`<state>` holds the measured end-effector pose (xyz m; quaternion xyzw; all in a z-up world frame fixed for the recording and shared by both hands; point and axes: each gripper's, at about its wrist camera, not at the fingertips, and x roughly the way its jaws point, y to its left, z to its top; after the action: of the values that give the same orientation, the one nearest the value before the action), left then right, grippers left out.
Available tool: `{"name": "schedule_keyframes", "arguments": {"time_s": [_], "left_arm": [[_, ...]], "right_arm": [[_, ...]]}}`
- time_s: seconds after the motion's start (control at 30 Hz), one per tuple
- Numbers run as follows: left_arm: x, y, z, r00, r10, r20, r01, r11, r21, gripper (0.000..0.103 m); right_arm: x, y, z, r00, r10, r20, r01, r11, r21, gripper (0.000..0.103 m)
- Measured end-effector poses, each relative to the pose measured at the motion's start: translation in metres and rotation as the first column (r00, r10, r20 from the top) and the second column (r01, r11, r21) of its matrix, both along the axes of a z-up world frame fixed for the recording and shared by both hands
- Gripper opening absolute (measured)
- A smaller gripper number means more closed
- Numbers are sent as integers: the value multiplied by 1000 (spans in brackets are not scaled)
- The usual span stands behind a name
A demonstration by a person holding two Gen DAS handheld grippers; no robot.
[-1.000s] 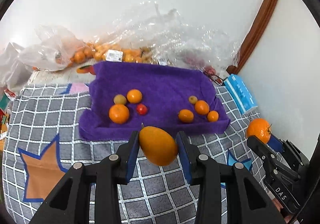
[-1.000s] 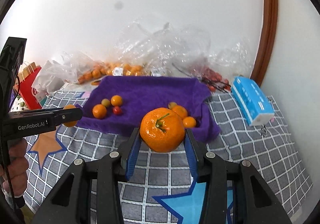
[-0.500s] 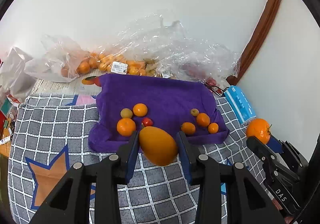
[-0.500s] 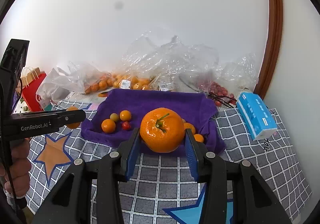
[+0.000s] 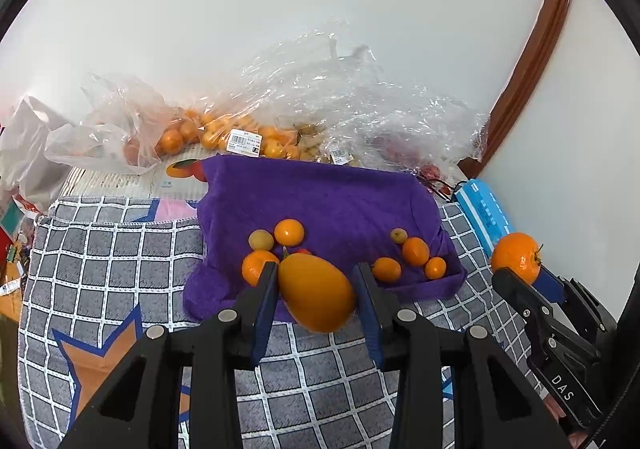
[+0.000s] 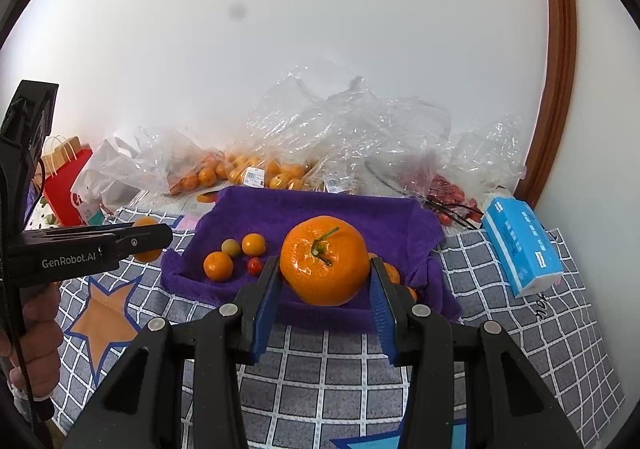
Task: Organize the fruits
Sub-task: 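Lift and carry the mandarin with the right tool while the left tool carries the oval orange toward the towel, then lower the mandarin onto the towel and open the right tool while the left tool releases the oval orange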
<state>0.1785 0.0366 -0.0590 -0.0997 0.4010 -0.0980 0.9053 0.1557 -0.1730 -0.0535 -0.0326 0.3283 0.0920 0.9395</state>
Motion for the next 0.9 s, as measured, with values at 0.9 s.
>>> {"name": "schedule_keyframes", "arguments": {"time_s": [0.9], "left_arm": [[50, 2, -15, 999, -2, -33, 1, 1000, -10, 36]], "right_arm": [[54, -10, -26, 1000, -11, -22, 11, 1000, -20, 43]]}}
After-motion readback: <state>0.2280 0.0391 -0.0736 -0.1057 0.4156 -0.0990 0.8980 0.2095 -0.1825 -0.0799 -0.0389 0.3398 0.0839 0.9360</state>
